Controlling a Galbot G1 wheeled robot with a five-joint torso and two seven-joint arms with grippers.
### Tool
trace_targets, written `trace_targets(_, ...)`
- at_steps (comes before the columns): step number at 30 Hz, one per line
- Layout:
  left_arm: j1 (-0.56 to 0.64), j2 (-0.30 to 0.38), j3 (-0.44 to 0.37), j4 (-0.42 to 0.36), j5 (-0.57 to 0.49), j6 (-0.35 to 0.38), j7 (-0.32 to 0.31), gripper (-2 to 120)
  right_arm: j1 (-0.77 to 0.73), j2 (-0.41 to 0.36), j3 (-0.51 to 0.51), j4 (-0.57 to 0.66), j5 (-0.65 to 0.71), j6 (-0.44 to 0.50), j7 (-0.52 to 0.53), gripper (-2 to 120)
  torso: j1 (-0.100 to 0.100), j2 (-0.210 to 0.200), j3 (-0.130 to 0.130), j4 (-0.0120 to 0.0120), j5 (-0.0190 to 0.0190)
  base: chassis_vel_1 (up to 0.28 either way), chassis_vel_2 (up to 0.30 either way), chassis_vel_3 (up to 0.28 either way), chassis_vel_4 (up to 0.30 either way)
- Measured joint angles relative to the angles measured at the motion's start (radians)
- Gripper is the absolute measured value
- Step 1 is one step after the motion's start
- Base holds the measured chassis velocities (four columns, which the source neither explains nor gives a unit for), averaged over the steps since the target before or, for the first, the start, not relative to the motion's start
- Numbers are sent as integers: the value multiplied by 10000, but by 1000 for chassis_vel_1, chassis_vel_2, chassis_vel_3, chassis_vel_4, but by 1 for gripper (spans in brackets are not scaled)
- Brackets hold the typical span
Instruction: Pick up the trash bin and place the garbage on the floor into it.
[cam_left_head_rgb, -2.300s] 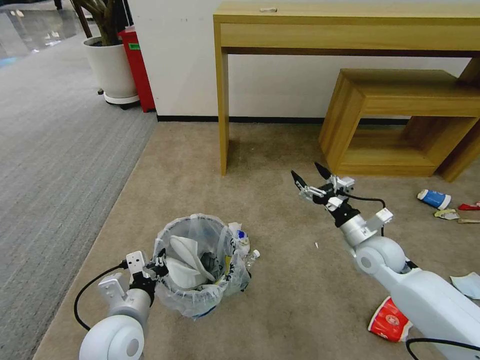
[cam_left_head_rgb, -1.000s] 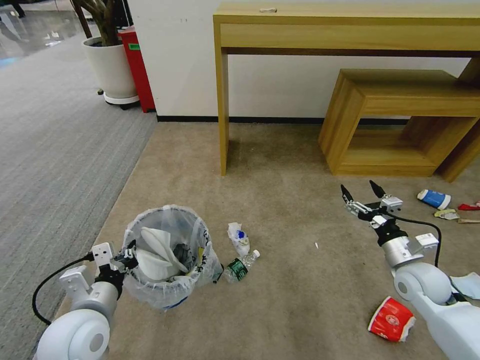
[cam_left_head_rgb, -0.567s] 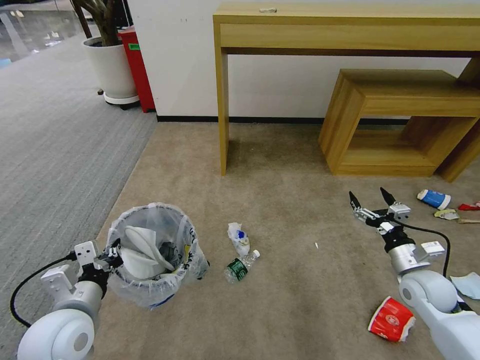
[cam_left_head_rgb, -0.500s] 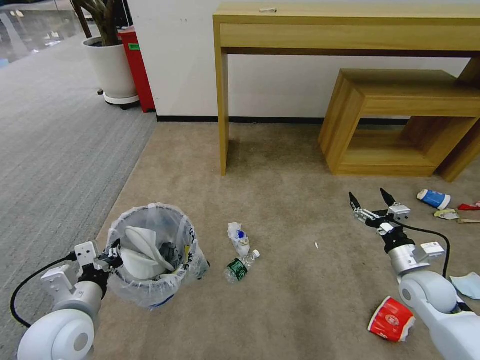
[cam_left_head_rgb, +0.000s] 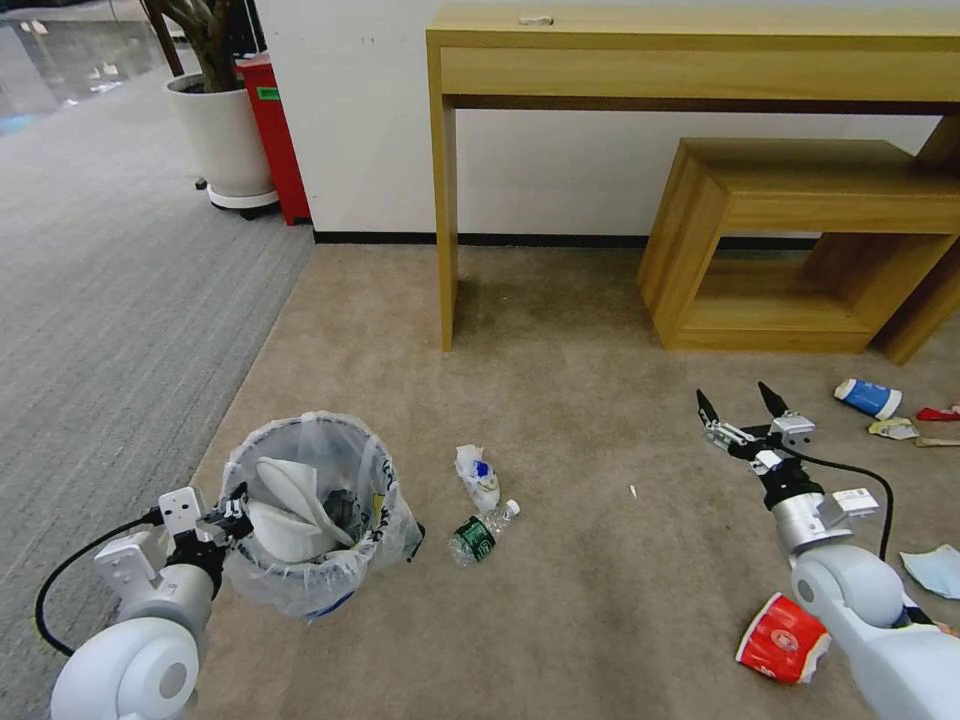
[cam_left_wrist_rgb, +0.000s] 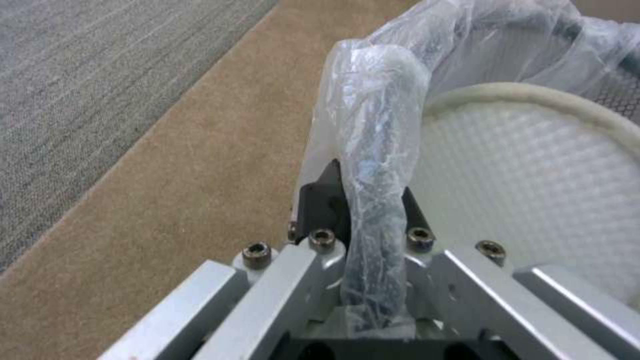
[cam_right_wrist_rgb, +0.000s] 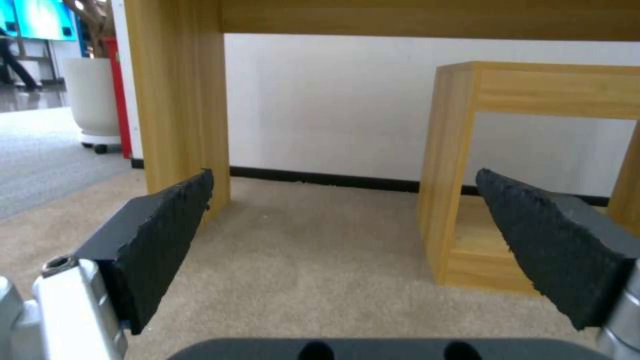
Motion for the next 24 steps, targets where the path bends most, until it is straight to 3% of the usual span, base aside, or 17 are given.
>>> trace_targets(24,-15,20,99,28,26,-134,10,2,78,102,-68,-280,-91,384,-202,99,0,0,0,1,-1,27,30,-16,-28)
